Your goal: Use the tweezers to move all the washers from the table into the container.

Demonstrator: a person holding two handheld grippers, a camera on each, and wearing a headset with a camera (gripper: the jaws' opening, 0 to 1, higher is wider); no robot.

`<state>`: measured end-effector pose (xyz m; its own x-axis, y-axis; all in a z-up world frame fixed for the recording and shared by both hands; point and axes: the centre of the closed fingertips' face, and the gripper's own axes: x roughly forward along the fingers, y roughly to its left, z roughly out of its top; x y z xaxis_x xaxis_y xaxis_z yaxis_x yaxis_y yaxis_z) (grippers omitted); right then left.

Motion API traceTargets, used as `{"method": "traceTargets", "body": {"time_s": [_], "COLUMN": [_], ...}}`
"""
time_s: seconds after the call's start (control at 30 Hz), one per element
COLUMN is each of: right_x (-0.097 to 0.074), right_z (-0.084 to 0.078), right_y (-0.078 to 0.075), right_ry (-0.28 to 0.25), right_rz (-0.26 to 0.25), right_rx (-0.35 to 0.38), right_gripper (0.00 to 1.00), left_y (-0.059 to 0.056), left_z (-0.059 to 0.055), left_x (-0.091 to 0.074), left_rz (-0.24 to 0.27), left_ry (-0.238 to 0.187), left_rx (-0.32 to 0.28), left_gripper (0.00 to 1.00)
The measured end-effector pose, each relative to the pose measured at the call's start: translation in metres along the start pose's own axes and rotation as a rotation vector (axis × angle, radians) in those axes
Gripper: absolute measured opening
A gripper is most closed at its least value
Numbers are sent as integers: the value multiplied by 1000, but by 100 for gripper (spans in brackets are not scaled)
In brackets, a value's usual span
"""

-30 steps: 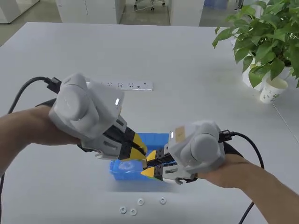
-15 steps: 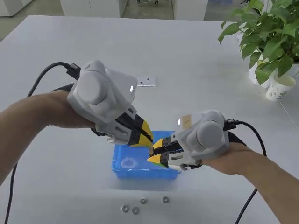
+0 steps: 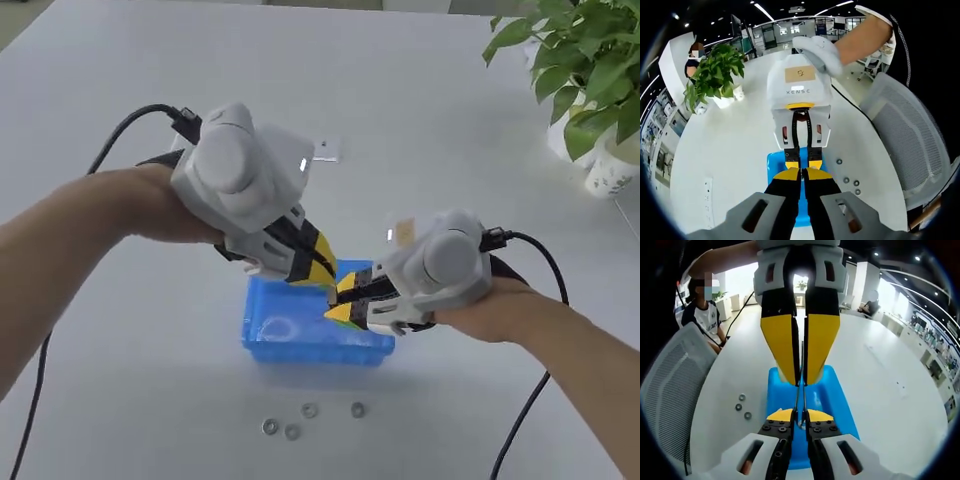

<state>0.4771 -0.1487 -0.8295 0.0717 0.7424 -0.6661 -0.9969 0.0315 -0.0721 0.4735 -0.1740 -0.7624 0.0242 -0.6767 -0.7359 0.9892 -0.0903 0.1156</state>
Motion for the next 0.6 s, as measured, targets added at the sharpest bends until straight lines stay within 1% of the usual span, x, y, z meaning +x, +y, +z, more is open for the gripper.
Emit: {"method": "traceTargets", "body": {"time_s": [0.3,0.6], "right_x": [11,17], "right_z": [-15,-24], "right_y": [-5,-4], "right_ry": [20,43], "right_rz": [17,35], "right_rx": [15,9], "right_gripper": [10,10], "left_y": [5,5], "left_z": [-10,-18], "left_x": [15,22], "left_rz": [-9,-17], "left_ry": [19,22], "left_rx": [-4,-17], "left_gripper": [6,6]}}
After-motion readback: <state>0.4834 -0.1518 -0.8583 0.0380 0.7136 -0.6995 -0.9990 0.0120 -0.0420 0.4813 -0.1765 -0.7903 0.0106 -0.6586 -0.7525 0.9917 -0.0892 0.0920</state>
